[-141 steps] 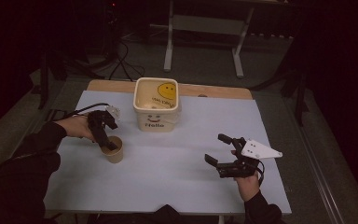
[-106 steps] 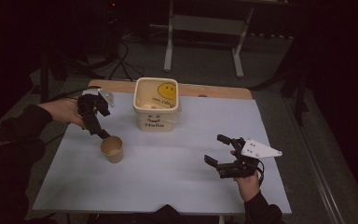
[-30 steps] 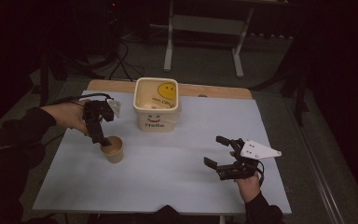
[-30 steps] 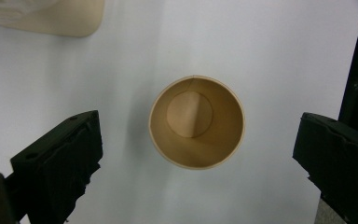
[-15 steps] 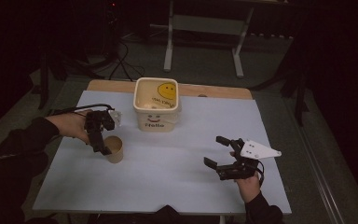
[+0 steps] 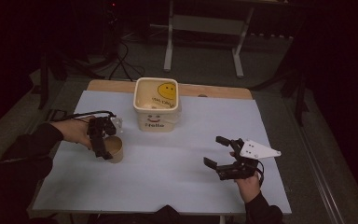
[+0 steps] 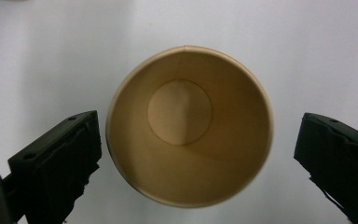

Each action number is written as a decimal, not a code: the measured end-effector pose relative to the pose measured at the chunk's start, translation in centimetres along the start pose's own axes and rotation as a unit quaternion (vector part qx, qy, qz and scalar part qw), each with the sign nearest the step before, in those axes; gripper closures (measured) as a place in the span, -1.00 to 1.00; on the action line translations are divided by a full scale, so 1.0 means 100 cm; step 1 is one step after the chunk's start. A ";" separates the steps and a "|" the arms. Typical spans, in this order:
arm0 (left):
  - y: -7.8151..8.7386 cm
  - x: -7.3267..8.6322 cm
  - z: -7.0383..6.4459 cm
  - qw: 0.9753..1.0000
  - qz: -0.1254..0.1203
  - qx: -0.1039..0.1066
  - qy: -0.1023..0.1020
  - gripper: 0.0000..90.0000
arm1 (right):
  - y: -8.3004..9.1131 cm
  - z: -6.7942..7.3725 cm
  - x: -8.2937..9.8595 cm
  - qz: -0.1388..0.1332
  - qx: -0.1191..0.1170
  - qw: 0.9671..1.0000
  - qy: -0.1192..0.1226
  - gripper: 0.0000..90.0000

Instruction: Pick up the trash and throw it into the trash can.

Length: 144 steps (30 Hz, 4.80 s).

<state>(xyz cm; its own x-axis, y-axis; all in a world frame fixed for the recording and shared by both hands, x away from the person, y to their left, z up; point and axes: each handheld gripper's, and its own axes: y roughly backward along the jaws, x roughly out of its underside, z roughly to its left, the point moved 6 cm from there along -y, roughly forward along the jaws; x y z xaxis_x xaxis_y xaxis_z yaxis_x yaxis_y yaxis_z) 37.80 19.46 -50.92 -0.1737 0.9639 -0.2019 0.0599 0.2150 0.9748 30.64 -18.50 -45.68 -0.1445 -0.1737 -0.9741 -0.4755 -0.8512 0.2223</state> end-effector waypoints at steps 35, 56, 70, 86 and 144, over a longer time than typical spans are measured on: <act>0.012 -0.002 0.006 0.999 -0.040 0.017 0.005 -0.49 | -0.001 -0.001 0.002 0.003 0.001 1.000 -0.002 -0.72; 0.061 -0.022 0.004 0.998 -0.054 0.030 -0.001 -0.44 | -0.002 -0.002 0.002 0.005 0.002 1.000 -0.003 -0.72; 0.085 -0.035 0.005 0.997 -0.065 0.033 0.001 -0.44 | -0.002 -0.003 0.003 0.003 -0.002 1.000 -0.006 -0.72; 0.104 -0.057 0.008 0.996 -0.088 0.022 -0.014 -0.44 | -0.001 -0.003 0.003 0.002 -0.001 1.000 -0.007 -0.71; 0.147 -0.115 0.048 0.992 -0.121 -0.011 -0.017 -0.43 | -0.002 -0.003 0.004 0.004 -0.005 1.000 -0.009 -0.72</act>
<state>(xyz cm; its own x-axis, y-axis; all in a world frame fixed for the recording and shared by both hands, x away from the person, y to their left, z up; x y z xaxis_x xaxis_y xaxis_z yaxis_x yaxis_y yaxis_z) 45.40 12.31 -34.78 -0.1471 0.8890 -0.4336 -0.0009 0.4382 0.8989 30.91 -18.58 -46.16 -0.1638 -0.1727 -0.9713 -0.4648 -0.8549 0.2304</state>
